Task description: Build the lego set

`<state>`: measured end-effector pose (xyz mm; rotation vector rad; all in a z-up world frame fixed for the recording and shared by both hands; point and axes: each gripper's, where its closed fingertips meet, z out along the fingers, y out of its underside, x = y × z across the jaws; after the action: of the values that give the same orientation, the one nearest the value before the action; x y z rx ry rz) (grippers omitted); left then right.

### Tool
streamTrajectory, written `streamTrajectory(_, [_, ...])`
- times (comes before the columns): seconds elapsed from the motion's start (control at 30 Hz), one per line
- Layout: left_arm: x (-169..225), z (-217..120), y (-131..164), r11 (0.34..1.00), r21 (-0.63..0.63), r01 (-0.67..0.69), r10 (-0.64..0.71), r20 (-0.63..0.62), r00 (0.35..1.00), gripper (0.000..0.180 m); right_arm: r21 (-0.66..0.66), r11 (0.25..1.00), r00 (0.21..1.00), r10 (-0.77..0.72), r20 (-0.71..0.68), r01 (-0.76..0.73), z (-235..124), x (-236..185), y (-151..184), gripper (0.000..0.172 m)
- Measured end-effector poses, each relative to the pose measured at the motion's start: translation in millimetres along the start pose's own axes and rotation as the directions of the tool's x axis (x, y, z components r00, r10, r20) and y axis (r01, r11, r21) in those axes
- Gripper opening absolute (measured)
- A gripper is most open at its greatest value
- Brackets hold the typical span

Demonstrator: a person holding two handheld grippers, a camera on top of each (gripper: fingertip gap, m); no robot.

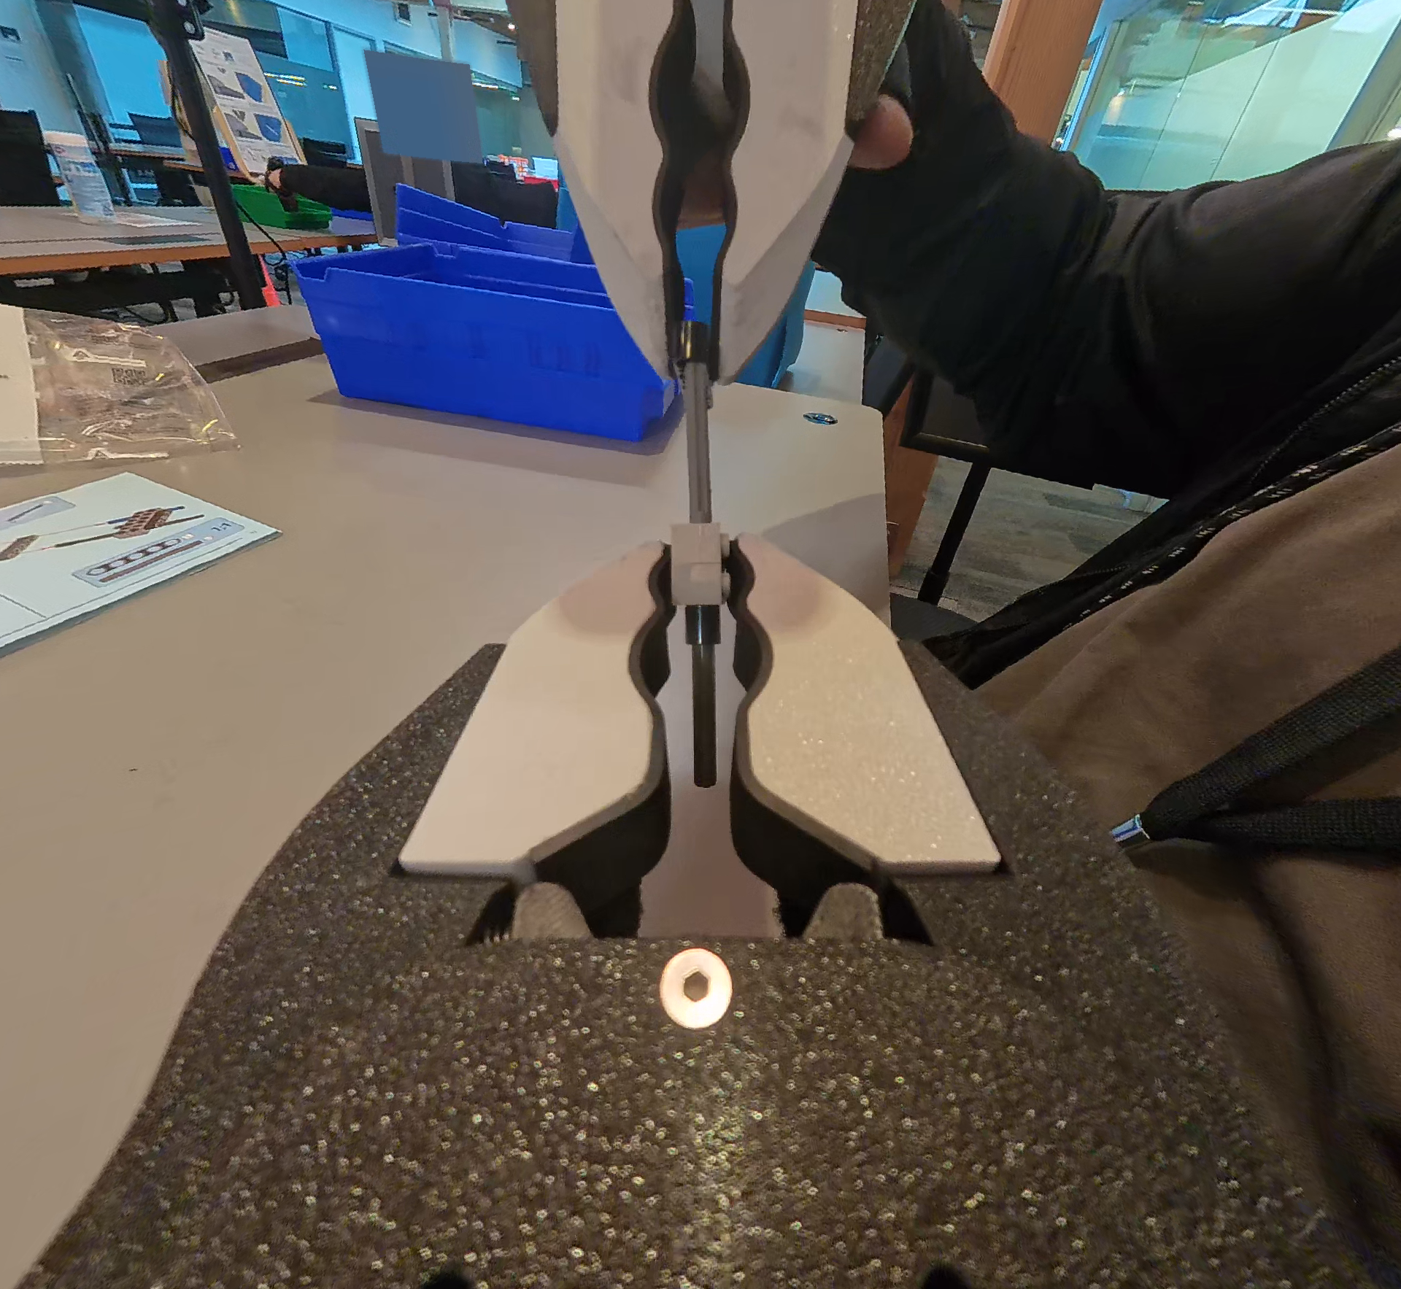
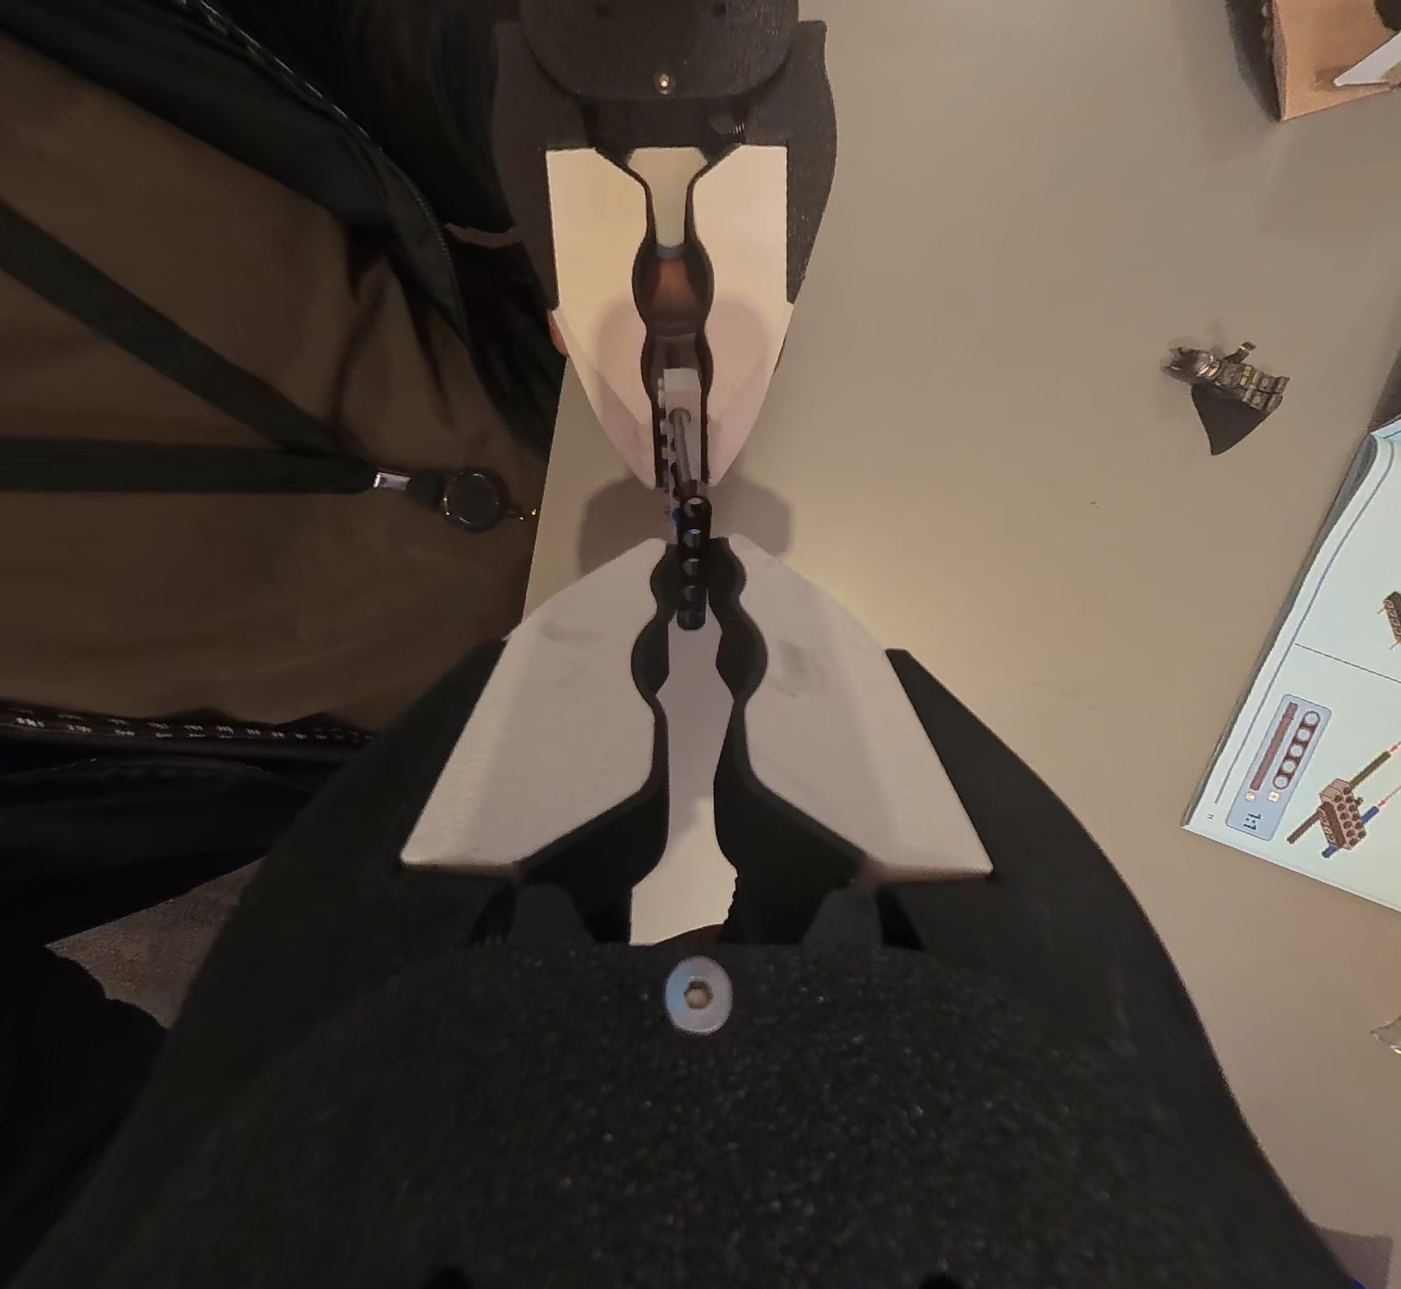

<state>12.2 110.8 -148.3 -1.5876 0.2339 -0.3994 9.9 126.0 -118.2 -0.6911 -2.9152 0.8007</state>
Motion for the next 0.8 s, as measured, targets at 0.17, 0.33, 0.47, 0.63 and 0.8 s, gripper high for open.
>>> streamTrajectory(0.17, [-1, -1, -1, 1.0, 0.008, 0.001, -0.001, 0.006, 1.0, 0.012, 0.0, 1.0, 1.0, -0.003, 0.001, 0.003, 0, -1, 0, 0.008])
streamTrajectory(0.33, [0, -1, -1, 1.0, 0.011, -0.004, 0.004, 0.003, 1.0, 0.012, -0.005, 1.0, 1.0, -0.008, 0.003, 0.008, 3, -3, -2, 0.008])
streamTrajectory(0.47, [0, -2, -2, 1.0, 0.019, -0.005, 0.005, 0.002, 1.0, 0.012, -0.012, 1.0, 1.0, -0.013, 0.009, 0.013, 6, -3, -4, 0.008])
streamTrajectory(0.63, [0, -2, -2, 1.0, 0.02, -0.009, 0.009, 0.002, 1.0, 0.012, -0.022, 1.0, 1.0, -0.014, 0.02, 0.015, 9, -4, -4, 0.008])
streamTrajectory(0.8, [1, -1, -2, 1.0, 0.017, -0.013, 0.013, 0.004, 1.0, 0.012, -0.022, 1.0, 0.999, -0.013, 0.03, 0.013, 14, -4, -4, 0.008])
